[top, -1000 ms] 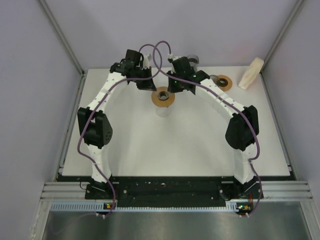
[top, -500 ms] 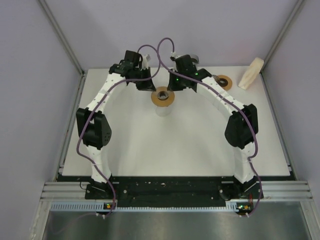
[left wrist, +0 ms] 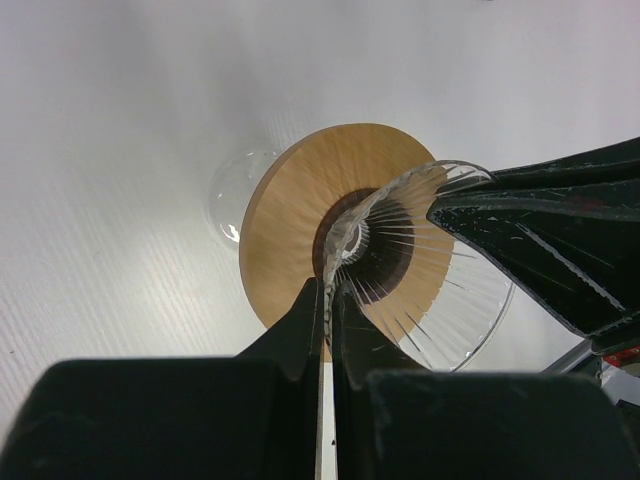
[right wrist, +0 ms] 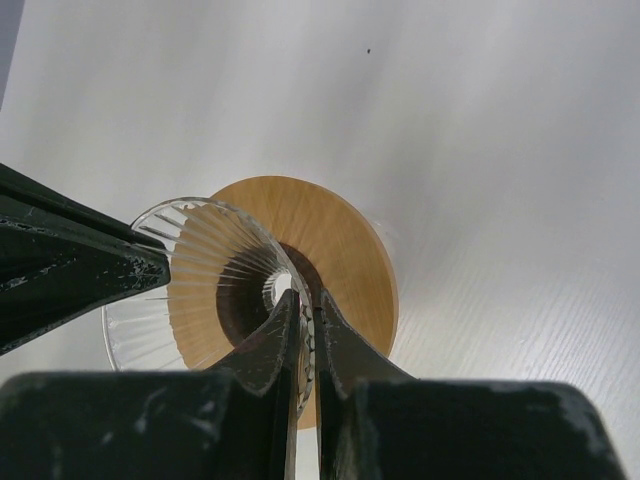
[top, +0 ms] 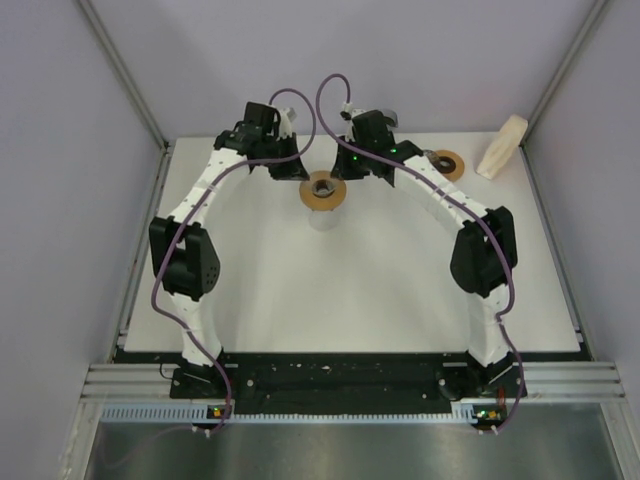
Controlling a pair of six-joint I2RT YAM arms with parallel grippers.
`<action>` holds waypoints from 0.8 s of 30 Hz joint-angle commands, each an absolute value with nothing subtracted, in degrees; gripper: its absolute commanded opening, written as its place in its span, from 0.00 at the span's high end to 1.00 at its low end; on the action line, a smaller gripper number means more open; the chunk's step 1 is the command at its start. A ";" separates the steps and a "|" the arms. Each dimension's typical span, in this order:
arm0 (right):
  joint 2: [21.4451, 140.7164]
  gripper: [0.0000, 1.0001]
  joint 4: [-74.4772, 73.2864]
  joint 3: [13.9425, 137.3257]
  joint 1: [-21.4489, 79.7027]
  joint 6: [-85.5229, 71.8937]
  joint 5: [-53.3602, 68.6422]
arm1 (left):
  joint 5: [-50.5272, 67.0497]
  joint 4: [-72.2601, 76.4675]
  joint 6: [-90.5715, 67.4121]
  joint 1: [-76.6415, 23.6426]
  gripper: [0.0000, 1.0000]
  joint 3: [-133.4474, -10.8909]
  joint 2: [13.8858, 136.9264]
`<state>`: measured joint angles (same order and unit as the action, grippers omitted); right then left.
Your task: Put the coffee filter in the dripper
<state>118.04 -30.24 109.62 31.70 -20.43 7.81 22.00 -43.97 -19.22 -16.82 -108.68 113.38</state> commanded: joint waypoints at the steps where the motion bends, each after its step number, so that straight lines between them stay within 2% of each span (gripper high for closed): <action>1: 124.99 1.00 -41.66 106.95 32.34 -17.22 5.54 | 18.63 -56.07 -13.62 -17.75 0.98 -108.00 119.53; 2: 124.72 1.00 -42.36 108.62 32.34 -17.23 5.02 | 18.98 -56.60 -13.71 -17.75 0.91 -109.58 119.53; 10: 124.37 1.00 -47.98 120.58 32.78 -16.70 3.60 | 18.90 -57.57 -14.06 -17.32 0.63 -119.43 119.00; 18: 124.28 1.00 -49.66 124.19 32.87 -16.26 4.48 | 17.84 -57.83 -13.01 -16.17 0.43 -123.84 117.07; 22: 123.84 0.93 -49.75 126.12 33.05 -16.61 5.53 | 19.68 -57.74 -12.13 -16.17 0.39 -124.89 116.37; 24: 123.66 0.79 -49.75 127.35 33.05 -16.70 6.50 | 20.21 -57.83 -12.13 -16.00 0.37 -125.59 116.37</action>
<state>122.52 -46.06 123.59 32.47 -18.09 6.35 18.70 -57.69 -13.54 -16.19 -122.34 119.44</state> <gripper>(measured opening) 0.105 0.623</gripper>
